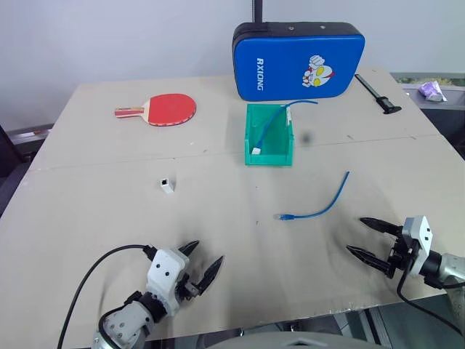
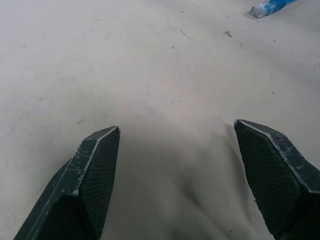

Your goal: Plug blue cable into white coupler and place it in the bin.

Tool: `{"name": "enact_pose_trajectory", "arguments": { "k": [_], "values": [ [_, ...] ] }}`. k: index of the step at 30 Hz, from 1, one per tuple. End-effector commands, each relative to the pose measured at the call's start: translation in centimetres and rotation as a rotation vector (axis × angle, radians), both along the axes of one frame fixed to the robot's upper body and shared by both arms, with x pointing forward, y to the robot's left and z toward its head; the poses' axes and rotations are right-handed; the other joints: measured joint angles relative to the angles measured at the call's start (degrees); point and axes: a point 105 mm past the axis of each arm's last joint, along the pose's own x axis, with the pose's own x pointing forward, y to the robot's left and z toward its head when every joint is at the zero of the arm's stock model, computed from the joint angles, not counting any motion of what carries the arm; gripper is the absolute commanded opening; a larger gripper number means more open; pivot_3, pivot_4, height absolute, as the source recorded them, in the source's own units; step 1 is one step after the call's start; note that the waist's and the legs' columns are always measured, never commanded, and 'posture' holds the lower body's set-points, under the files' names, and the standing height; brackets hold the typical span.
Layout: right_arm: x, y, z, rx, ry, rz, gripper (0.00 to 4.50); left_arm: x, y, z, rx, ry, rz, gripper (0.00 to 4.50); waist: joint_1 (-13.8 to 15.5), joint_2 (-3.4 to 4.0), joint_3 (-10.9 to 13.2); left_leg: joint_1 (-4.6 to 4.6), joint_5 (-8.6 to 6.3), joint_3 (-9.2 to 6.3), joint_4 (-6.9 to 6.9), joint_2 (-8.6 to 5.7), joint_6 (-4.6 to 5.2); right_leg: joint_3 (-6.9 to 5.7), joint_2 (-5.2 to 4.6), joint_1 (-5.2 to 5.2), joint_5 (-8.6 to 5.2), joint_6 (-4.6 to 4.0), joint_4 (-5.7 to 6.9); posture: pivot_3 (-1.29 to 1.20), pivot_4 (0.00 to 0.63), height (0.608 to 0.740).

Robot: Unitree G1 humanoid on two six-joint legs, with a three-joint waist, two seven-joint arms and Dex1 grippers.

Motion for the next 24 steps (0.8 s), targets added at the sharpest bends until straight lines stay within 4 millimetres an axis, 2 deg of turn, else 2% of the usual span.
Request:
{"name": "enact_pose_trajectory", "arguments": {
  "k": [1,19,24],
  "values": [
    [0.2,0.0,1.1,-0.018,-0.047,0.026,4.45,-0.4,-0.1,-0.2,0.000,0.016,-0.002,3.73,0.00,0.00,0.00,0.00,0.00,0.00,0.00,0.00,0.00,0.00,0.00,0.00,0.00,0.00,0.00,0.00,0.150,0.740],
    [0.2,-0.3,1.1,-0.022,-0.053,0.017,4.45,0.0,-0.4,0.0,0.004,0.004,-0.022,3.73,0.03,-0.07,0.06,-0.01,0.00,-0.02,0.01,0.00,0.00,-0.03,0.02,0.00,0.00,0.00,0.00,0.00,0.150,0.740],
    [0.2,-0.2,1.3,-0.021,-0.057,0.022,4.45,-0.2,-1.1,0.8,0.017,0.004,-0.127,3.73,0.09,-0.10,0.07,-0.02,0.00,-0.02,0.01,0.00,0.00,-0.04,0.02,0.00,0.00,0.00,0.00,0.00,0.150,0.740]
  ]
}}
